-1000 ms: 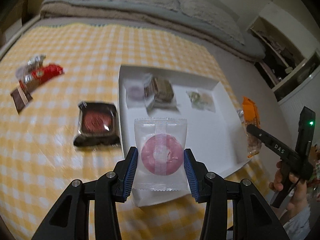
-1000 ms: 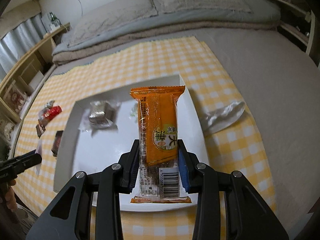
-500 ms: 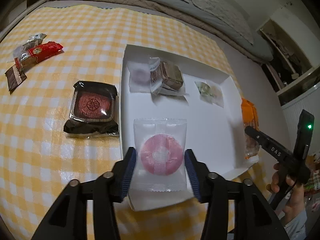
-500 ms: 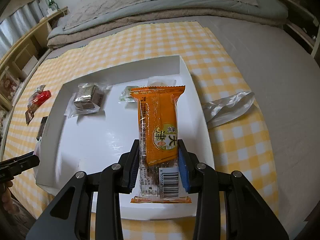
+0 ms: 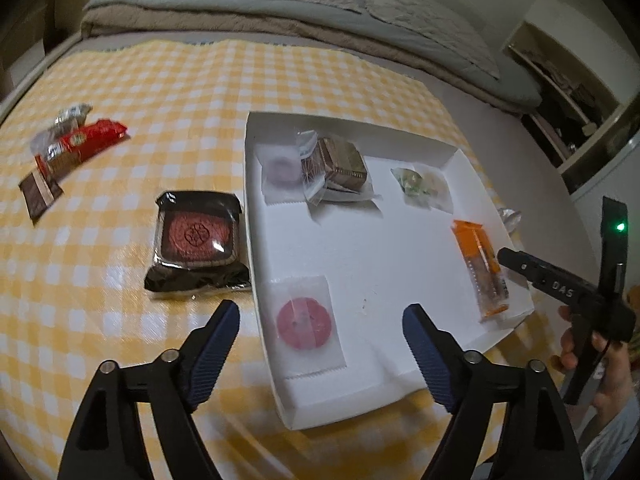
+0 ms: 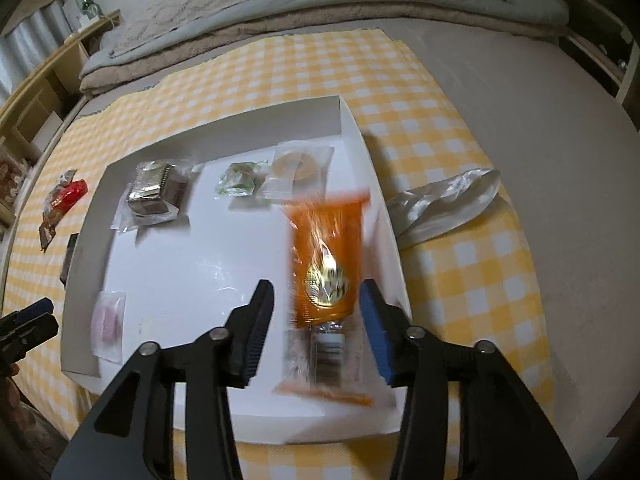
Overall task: Organize snacks
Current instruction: 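Move both tools back toward the remaining snacks on the cloth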
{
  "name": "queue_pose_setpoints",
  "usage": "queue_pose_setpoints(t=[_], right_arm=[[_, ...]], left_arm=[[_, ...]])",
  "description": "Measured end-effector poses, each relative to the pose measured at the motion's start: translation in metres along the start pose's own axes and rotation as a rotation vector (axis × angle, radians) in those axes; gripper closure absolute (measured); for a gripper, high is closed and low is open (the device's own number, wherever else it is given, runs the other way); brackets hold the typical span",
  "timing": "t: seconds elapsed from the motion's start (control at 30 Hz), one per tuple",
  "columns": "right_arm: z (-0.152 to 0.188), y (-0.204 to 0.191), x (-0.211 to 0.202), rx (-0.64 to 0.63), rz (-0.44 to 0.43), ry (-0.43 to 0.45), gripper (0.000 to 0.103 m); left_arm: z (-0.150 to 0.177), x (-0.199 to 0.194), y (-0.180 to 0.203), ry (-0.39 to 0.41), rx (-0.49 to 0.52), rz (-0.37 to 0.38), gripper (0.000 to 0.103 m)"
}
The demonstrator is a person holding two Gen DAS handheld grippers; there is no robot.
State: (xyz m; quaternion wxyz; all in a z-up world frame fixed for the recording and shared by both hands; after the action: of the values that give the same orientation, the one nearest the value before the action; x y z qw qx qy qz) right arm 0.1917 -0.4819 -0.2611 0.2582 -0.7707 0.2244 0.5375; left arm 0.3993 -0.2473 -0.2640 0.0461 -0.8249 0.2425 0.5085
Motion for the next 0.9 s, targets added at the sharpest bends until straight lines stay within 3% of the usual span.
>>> queue_pose_setpoints(t=[0.07,0.47,0.9], right_arm=[[0.002,-0.001,-0.005,-0.001,-0.007,0.004,0.041],[0.015,-0.010,-0.032,0.021,-0.005,0.067,0.000],[0.010,-0.023,-0.065,0.008,0.010,0.202,0.000]], left_arm=[[0.001,-0.002,0.000,0.002,0.012,-0.006,0.018],[0.008,-0.010,-0.007,0.002,0.036,-0.029,0.000],[0.001,-0.037,-0.017,0.079,0.086,-0.090,0.000]])
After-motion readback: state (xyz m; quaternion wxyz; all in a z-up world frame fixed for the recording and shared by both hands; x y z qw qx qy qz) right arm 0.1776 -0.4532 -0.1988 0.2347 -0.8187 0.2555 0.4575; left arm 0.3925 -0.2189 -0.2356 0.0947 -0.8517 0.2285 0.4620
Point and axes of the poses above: each gripper's, at about its wrist camera, not at the fingertips, and x roughly the way its jaws point, y to its right, z to its underside, the point moved 8 cm from there along x, roughly the way its jaws point, and after that the axes turned 15 degrees about x, right-handed, at the moved point
